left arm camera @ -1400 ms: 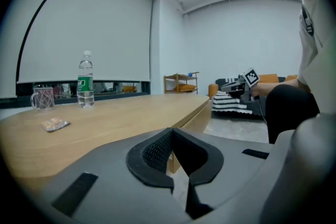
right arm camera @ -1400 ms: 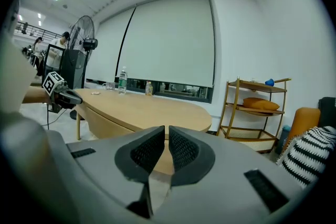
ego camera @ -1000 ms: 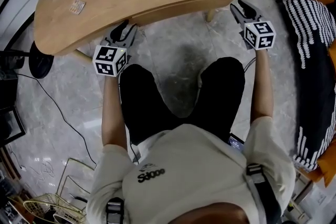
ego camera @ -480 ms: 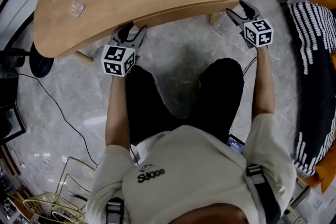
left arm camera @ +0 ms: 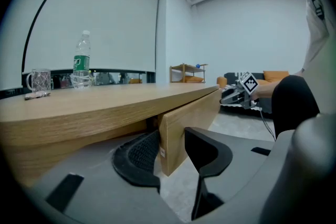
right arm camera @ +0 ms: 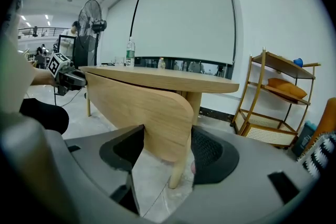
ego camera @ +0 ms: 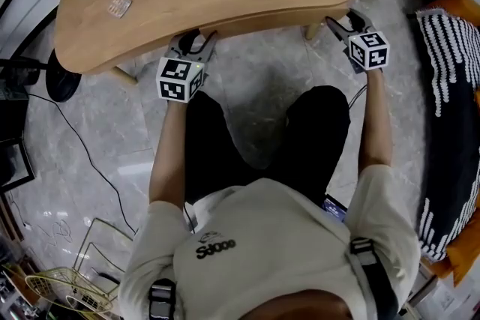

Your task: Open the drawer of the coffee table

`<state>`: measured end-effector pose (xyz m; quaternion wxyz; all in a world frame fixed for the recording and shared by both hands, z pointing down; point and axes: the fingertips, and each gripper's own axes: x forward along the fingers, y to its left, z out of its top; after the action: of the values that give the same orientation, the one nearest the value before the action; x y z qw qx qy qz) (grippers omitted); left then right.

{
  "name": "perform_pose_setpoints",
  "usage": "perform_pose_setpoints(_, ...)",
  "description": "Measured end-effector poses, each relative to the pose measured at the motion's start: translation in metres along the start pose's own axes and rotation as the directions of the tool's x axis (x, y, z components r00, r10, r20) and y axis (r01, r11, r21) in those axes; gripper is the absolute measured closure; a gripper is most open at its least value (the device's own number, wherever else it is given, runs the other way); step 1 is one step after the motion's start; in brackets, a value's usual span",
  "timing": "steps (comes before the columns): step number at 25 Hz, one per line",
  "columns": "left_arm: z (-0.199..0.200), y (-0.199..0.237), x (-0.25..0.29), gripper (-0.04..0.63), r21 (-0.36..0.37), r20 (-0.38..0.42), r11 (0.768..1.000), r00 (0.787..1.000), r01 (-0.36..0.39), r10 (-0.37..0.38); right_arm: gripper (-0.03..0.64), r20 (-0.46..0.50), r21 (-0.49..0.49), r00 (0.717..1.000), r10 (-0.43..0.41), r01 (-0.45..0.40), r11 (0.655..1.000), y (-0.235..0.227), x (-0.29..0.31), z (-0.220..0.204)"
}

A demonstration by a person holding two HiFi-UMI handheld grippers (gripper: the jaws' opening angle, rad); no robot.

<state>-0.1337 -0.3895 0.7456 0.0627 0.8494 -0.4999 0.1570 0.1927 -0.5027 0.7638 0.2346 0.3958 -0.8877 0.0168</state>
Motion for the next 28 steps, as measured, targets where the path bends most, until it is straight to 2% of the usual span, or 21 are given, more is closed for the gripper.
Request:
perform_pose_setpoints(9,-0.002,-0.001,-0.003,0.443,-0.007,-0.046,1.0,0.999,-0.018,0.017,0.359,0.023,0.091,1.0,0.005,-0.007,0.996,0.0,-0.004,0.0)
perform_pose_setpoints(28,-0.013,-0.038,-0.036,0.448,-0.091,-0.032,0.993,0.996,0.074,-0.078,0.359,-0.035,0.125,0.999,-0.03,0.034,0.992,0.022,-0.046,-0.019)
